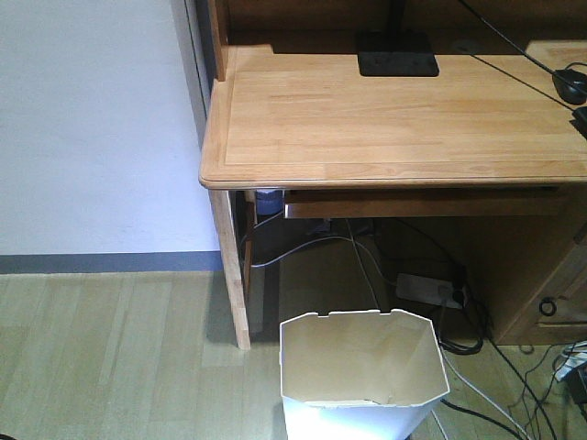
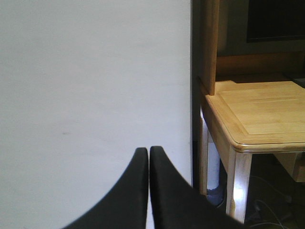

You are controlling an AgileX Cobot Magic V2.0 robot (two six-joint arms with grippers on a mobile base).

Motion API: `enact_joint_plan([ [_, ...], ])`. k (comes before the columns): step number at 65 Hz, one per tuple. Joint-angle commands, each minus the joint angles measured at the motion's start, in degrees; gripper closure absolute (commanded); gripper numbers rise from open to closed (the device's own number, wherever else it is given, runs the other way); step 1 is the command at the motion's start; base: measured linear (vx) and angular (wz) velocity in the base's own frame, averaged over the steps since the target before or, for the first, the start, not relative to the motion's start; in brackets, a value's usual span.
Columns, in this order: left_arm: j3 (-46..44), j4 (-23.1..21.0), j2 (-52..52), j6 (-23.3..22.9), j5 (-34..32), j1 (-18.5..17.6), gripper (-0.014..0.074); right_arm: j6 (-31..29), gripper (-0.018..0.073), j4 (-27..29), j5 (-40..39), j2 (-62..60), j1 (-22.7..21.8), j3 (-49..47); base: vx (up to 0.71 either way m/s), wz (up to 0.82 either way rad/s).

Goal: Move trash bin to bedside with robot

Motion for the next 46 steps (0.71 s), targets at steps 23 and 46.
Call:
enact_joint_plan([
  [23,-1.4,-0.1,-0.3,-0.3,-4.2,-0.4,0.0603,-0.1,0.0568,-0.6,-3.9,-0.6,0.0,1.1,0.00,0.00],
  [46,-1.4,-0.1,-0.3,-0.3,-4.2,-0.4,0.0603,-0.1,0.0568,-0.6,-3.9,-0.6,0.0,1.1,0.00,0.00],
])
